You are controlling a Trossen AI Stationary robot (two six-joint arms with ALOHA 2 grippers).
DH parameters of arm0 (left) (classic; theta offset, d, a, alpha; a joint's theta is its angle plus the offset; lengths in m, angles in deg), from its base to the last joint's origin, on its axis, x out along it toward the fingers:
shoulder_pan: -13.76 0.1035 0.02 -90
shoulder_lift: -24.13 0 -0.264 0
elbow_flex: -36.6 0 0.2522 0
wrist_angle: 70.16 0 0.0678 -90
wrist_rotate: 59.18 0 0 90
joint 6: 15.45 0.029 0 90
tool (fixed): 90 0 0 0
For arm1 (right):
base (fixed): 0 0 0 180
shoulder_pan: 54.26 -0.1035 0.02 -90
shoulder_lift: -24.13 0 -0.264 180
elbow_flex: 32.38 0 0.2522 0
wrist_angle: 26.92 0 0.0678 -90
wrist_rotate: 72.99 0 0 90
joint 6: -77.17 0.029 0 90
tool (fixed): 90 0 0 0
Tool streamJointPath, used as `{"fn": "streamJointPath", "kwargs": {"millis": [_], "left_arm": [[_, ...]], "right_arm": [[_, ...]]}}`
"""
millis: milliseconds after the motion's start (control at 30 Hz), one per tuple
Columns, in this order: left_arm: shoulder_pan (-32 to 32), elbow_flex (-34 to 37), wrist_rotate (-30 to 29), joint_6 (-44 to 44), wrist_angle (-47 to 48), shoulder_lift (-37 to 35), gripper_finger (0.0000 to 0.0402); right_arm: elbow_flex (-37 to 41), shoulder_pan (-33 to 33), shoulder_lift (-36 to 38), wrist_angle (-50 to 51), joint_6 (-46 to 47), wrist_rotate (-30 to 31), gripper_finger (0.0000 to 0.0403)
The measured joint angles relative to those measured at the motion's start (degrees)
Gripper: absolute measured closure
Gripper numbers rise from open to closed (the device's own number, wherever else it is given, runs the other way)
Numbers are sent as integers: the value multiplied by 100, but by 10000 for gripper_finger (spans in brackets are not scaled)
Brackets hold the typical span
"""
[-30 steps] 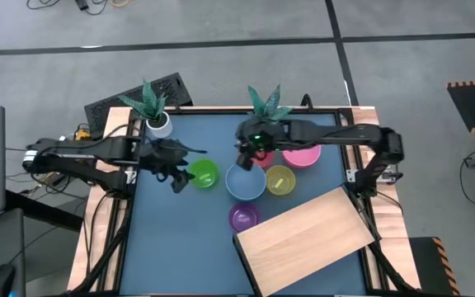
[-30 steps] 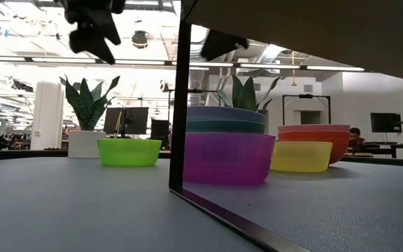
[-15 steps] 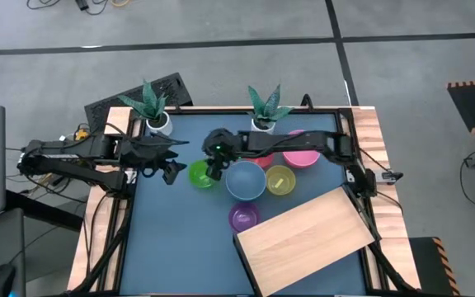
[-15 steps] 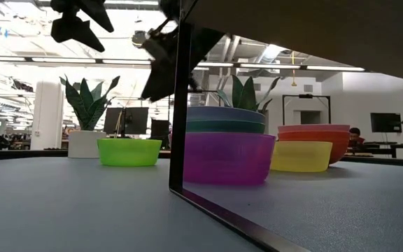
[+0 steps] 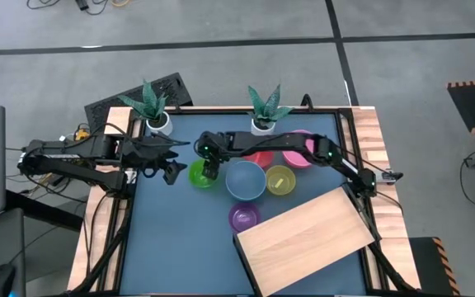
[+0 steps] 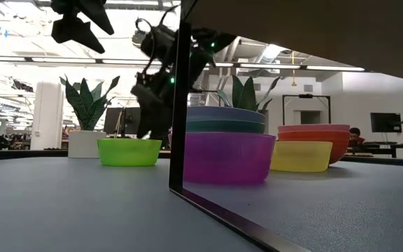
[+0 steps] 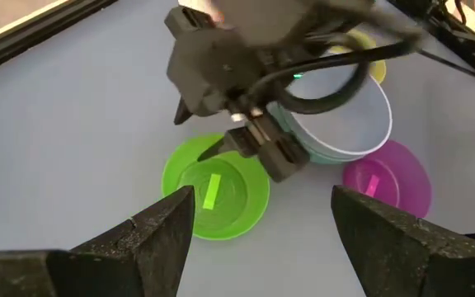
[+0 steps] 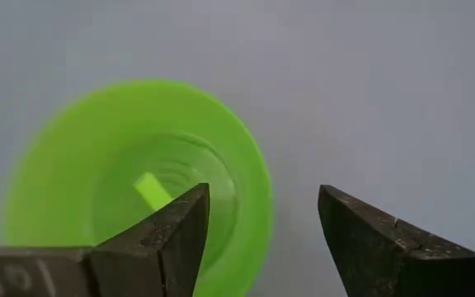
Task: Place and stack bowls onto a shelf
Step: Put the green bowl on the shelf
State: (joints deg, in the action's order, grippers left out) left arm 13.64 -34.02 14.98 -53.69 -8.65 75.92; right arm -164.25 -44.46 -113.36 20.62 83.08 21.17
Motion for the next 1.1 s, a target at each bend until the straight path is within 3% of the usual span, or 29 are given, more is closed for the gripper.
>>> {"fn": "streamJointPath", "kwargs": {"millis": [167, 267, 533, 767, 1100], "left_arm": [[0, 0, 0, 2, 25, 0, 132], [0, 0, -2, 4, 101, 0, 132], [0, 0, -153, 74, 135, 0, 132], [0, 0, -155, 114, 137, -6, 132], [0, 0, -405, 177, 135, -126, 132]], "right_arm": [[3, 87, -176, 279, 44, -272, 152], [4, 88, -173, 376, 169, -275, 182], [0, 181, -162, 462, 529, -300, 378], [-43, 342, 126, 644, 641, -239, 380], [-328, 962, 1609, 1807, 604, -98, 380]]}}
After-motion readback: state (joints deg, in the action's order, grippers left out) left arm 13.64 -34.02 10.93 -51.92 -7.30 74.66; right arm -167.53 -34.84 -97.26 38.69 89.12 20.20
